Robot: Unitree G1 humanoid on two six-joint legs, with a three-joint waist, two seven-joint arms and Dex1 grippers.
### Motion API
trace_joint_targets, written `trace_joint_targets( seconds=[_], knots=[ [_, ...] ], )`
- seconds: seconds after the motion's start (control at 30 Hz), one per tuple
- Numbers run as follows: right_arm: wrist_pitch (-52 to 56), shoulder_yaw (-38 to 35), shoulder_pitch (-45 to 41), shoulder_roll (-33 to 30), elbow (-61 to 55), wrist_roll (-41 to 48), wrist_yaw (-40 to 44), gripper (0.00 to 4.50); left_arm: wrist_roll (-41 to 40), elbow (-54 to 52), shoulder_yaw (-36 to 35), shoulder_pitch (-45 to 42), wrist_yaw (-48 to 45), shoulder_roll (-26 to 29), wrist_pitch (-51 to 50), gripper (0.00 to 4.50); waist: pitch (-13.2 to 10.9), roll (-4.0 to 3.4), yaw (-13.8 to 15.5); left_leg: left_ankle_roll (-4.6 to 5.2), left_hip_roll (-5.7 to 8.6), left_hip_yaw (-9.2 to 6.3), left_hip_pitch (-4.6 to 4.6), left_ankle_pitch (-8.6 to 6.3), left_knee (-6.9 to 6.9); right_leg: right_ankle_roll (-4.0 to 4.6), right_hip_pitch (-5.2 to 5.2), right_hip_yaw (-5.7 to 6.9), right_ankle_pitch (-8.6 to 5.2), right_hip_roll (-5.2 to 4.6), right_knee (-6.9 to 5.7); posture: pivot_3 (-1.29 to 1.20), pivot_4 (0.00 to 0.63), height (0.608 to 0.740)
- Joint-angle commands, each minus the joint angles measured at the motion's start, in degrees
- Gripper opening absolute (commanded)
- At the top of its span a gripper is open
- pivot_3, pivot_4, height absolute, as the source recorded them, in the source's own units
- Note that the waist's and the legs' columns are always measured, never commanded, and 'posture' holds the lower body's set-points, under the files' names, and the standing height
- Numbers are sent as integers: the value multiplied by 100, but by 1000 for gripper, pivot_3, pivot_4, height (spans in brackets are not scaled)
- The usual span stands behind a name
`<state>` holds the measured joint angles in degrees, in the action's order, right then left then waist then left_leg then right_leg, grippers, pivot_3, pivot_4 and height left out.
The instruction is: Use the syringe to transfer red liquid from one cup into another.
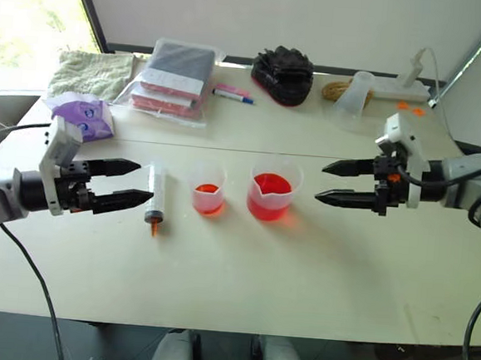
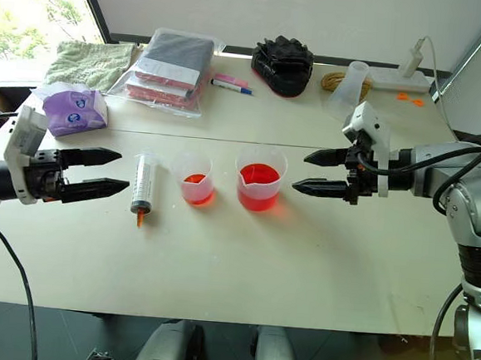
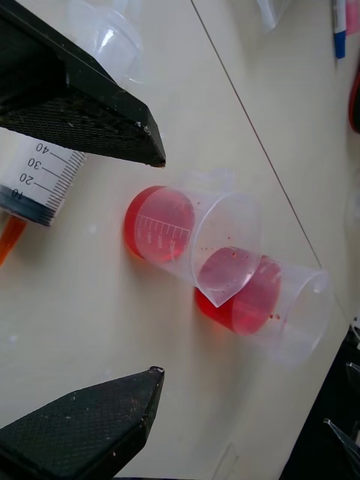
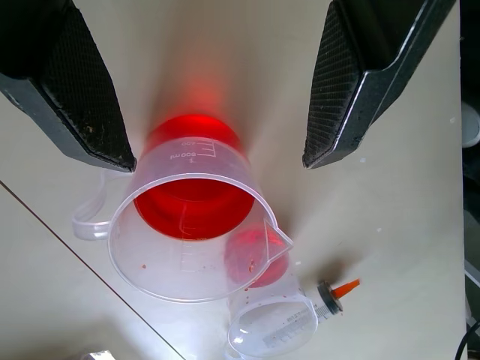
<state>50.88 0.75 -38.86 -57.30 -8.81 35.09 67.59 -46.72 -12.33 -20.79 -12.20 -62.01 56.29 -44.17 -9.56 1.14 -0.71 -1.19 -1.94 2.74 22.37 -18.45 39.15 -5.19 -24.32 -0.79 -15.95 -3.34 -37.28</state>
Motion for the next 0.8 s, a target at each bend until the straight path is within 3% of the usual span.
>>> trace_joint_targets(
  seconds=[0.03,0.8],
  knots=[
    [-19,-60,-204,30,-110,15,-21,3737,3,-181,-97,11,25,12,73,4489,0,0,0,0,0,0,0,0,0,0,0,0,0,0,0,0,150,740],
    [70,5,-248,146,-160,-35,-194,3737,137,-308,-126,55,353,120,-254,4489,0,0,4,0,0,-1,0,0,0,0,0,0,0,-2,-3,0,150,740]
  ],
)
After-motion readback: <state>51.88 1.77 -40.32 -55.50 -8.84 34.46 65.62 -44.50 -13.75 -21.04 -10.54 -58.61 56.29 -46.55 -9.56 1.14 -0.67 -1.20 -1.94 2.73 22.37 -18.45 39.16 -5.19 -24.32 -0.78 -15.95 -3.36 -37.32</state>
